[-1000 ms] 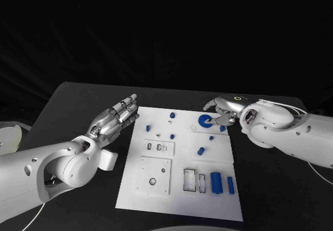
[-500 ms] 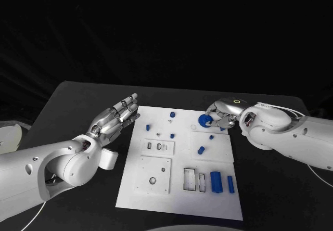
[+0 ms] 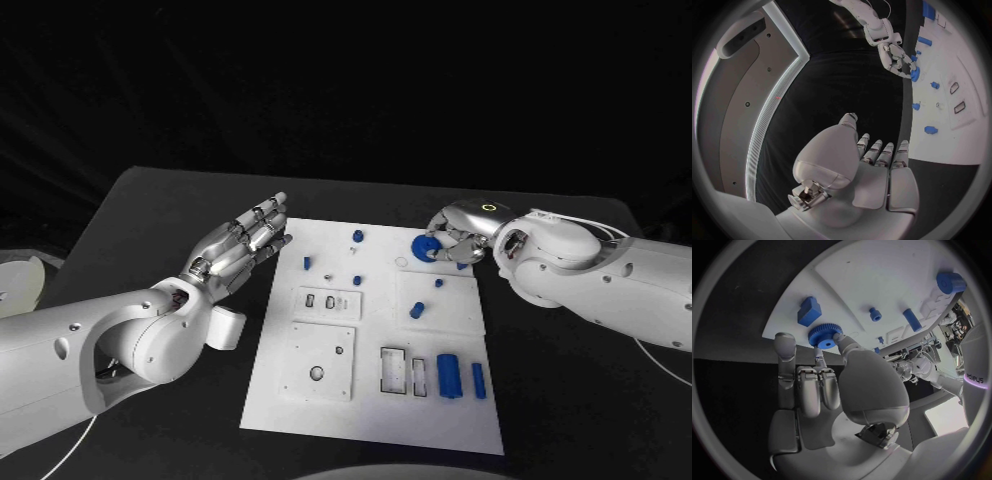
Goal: Assemble the parts on the task board
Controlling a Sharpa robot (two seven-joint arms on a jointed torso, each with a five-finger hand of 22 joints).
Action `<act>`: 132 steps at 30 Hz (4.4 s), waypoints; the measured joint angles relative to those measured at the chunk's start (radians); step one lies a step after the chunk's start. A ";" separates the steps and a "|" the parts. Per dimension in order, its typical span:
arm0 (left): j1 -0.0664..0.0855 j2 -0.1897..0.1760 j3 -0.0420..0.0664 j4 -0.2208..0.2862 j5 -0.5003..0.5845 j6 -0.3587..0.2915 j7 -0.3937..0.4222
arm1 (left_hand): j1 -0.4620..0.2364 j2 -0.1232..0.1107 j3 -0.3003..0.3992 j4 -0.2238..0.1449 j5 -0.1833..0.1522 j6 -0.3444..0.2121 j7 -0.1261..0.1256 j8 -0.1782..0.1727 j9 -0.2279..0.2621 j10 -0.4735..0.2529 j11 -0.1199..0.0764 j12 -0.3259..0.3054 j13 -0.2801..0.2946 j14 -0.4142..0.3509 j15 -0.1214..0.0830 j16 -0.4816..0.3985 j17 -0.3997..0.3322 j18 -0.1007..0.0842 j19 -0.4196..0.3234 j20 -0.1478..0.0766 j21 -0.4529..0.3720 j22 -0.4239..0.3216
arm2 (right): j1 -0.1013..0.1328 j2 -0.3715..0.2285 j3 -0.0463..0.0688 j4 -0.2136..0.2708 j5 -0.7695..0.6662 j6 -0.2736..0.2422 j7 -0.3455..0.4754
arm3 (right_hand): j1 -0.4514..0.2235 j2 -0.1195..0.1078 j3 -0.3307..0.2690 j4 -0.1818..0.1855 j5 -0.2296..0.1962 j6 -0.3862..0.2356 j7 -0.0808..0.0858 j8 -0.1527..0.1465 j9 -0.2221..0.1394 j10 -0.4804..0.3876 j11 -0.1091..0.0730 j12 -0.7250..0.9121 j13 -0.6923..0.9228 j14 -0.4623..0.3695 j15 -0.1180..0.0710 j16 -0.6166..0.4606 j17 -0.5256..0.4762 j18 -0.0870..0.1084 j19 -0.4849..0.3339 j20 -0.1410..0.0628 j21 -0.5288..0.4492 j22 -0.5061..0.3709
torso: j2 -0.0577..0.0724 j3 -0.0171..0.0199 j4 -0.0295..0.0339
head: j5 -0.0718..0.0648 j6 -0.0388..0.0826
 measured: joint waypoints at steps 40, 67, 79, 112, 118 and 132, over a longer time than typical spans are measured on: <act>0.000 0.009 -0.001 -0.013 0.000 0.009 -0.005 | 0.000 0.000 0.003 -0.003 0.000 0.000 0.000 0.000 0.000 0.009 0.009 0.000 0.002 0.003 0.003 0.004 0.001 0.000 0.000 0.000 0.000 0.000 | 0.060 0.162 -0.004 0.032 0.107 -0.024 0.032 | -0.069 -0.033 0.080 0.006 0.289 -0.001 -0.001 0.001 -0.003 -0.004 -0.006 0.000 0.000 -0.004 -0.011 0.012 0.000 -0.016 0.054 -0.011 0.105 0.132 | 0.000 -0.0020 0.0028 | -0.007 -0.007; 0.000 0.014 -0.001 -0.018 0.000 0.013 -0.006 | 0.000 0.000 0.003 -0.003 0.000 0.000 0.000 0.000 0.000 0.012 0.012 0.006 0.003 0.003 0.003 0.004 0.002 0.000 0.000 0.000 0.000 0.001 | 0.028 0.267 -0.004 -0.062 0.108 0.053 0.031 | -0.097 -0.027 0.137 0.010 0.062 -0.251 -0.045 -0.102 0.118 -0.003 -0.011 0.000 0.000 0.000 -0.007 -0.011 0.000 -0.015 -0.019 -0.001 -0.032 0.062 | 0.000 0.0001 -0.0004 | 0.002 -0.019; 0.000 0.017 -0.001 -0.025 0.004 0.016 -0.010 | 0.000 0.000 0.006 -0.006 0.000 0.000 0.000 0.000 0.000 0.016 0.016 0.006 0.003 0.003 0.003 0.004 0.002 0.000 0.002 0.002 0.000 0.001 | 0.027 0.252 -0.004 -0.056 0.110 0.050 0.040 | -0.097 -0.028 0.077 0.017 -0.179 -0.417 -0.069 -0.126 -0.012 -0.003 -0.028 0.000 0.000 -0.002 -0.020 -0.015 0.000 -0.015 -0.020 -0.009 -0.058 0.064 | -0.001 0.0001 0.0001 | 0.004 -0.020; -0.003 0.016 -0.004 -0.031 0.009 0.018 -0.012 | 0.000 0.000 0.006 -0.006 0.004 0.000 0.000 0.000 0.001 0.016 0.016 0.006 0.003 0.003 0.003 0.004 0.002 0.000 0.004 0.004 0.004 0.001 | 0.041 -0.187 -0.017 0.111 0.072 0.007 0.052 | -0.092 -0.022 -0.035 0.113 -0.320 -0.175 -0.054 -0.090 -0.030 -0.003 -0.025 0.000 0.000 -0.002 -0.027 0.012 0.000 -0.015 0.079 -0.018 0.046 0.191 | -0.006 0.0032 -0.0117 | 0.009 -0.023; -0.003 0.018 -0.004 -0.037 0.010 0.019 -0.012 | 0.000 0.000 0.003 -0.008 0.004 0.000 0.000 0.000 0.001 0.016 0.016 0.006 0.003 0.007 0.007 0.008 0.002 0.000 0.004 0.004 0.004 0.001 | 0.018 -0.193 -0.017 0.095 0.063 -0.003 0.075 | -0.095 -0.027 -0.043 0.132 -0.320 -0.169 -0.053 -0.090 -0.035 -0.003 -0.025 0.000 0.000 -0.002 -0.027 0.012 0.000 -0.015 0.075 -0.022 0.034 0.186 | -0.006 0.0032 -0.0107 | 0.009 -0.026; -0.004 0.021 -0.004 -0.044 0.010 0.024 -0.014 | 0.000 0.000 0.003 -0.008 0.004 0.000 0.000 0.000 0.001 0.016 0.016 0.006 0.003 0.007 0.007 0.008 0.002 0.000 0.004 0.004 0.004 0.002 | -0.006 -0.191 -0.018 0.073 0.062 -0.020 0.107 | -0.076 -0.046 -0.048 0.171 -0.320 -0.117 -0.040 -0.075 -0.035 -0.003 -0.025 0.000 0.000 -0.002 -0.027 0.000 0.000 -0.015 0.075 -0.021 0.006 0.176 | -0.007 0.0013 -0.0107 | 0.010 -0.030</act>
